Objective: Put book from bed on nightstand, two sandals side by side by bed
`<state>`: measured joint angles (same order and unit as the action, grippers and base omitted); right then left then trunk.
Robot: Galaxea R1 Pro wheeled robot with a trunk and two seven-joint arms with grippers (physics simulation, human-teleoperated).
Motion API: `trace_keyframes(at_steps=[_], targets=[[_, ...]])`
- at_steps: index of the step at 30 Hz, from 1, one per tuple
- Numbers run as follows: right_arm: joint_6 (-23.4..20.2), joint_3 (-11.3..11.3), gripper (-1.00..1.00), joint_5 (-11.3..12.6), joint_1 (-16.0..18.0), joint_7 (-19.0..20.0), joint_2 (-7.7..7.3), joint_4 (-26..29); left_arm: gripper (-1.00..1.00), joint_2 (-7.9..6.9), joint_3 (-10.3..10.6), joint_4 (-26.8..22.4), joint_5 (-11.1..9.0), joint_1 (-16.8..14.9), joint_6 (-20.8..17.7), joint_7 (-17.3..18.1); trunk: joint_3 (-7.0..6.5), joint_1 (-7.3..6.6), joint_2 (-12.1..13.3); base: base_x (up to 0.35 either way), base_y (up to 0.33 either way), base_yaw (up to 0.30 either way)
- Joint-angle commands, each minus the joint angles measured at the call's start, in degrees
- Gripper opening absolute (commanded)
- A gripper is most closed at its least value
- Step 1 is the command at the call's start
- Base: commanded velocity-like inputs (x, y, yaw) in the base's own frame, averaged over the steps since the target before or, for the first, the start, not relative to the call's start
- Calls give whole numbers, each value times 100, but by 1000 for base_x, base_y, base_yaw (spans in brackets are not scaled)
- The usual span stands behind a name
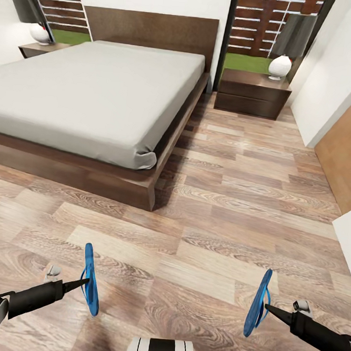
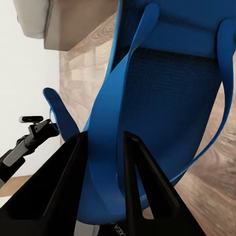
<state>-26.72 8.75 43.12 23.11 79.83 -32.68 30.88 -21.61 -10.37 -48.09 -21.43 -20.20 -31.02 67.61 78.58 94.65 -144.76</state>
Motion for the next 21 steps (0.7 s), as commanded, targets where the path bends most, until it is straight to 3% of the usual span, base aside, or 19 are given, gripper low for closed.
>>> trace_keyframes(at_steps=[1, 6, 11, 14, 17, 21], targets=[[-64, 39, -100, 56, 6, 2, -5, -3, -100, -1, -1, 1, -20, -1, -53, 11, -19, -3, 0, 0, 0, 0], [-10, 39, -100, -60, 4, -30, 18, -35, -100, -1, -1, 22, -20, -1, -53, 2, -130, -16, 7, 0, 0, 0], [484, 39, -100, -411, 5, -40, 44, -416, -100, 5, 4, 113, -20, -1, -12, -9, -240, -29, 13, 0, 0, 0], [754, 39, -100, -517, 3, -60, 49, -728, -100, 7, 77, 315, -18, -1, 243, -12, -307, -37, 17, 0, 0, 0], [1084, 44, -100, -556, 3, -185, 50, -963, -100, 8, 374, 734, -19, -1, 737, -17, -373, -45, 21, 0, 0, 0], [1433, 50, -100, -569, 3, -315, 57, -1389, -100, 70, 760, 1092, -19, -1, 1103, -32, -462, -55, 27, 0, 0, 0]])
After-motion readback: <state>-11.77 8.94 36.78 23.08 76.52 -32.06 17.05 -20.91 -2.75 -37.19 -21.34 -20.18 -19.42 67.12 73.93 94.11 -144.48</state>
